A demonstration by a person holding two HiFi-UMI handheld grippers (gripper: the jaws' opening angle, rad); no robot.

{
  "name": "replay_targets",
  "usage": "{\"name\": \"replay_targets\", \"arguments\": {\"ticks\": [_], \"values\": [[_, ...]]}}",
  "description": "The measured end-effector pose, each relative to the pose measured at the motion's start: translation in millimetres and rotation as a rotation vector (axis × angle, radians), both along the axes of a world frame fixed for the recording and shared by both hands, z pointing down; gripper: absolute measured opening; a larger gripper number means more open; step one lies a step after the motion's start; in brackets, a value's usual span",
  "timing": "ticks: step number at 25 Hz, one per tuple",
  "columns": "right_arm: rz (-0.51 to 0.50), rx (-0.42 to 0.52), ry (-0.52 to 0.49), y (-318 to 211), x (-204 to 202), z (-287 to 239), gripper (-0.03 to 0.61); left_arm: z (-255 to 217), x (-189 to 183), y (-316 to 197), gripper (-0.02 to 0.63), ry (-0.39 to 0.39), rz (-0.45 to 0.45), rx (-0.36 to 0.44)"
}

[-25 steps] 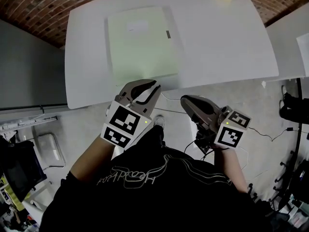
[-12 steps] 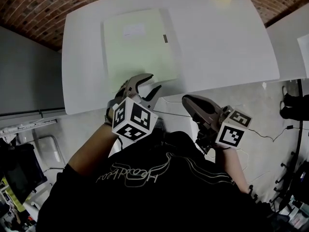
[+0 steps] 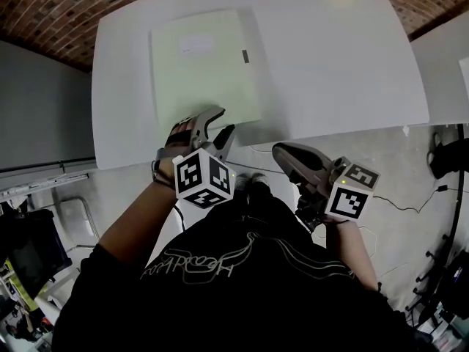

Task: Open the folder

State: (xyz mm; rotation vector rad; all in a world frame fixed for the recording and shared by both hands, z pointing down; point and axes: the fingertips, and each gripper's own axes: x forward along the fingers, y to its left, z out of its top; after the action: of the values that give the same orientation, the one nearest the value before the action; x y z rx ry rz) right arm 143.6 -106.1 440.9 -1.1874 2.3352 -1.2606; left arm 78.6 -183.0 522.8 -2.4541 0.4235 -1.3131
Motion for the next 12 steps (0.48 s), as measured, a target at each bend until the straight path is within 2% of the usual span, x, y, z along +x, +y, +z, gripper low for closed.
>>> {"name": "replay_targets", "arguments": {"ticks": [7,12], "values": [[-0.036,-0.006,0.019,-3.7,-6.2,5.7,0.003,5.6,-3.1,-1.1,0.144,-0.040,0.023,0.011],[-0.027,-0.012,0.022,-3.2,-6.5,12.5,0.003,10.2,-4.6,-3.3,0.144,-0.055,0.054,0.049]]}}
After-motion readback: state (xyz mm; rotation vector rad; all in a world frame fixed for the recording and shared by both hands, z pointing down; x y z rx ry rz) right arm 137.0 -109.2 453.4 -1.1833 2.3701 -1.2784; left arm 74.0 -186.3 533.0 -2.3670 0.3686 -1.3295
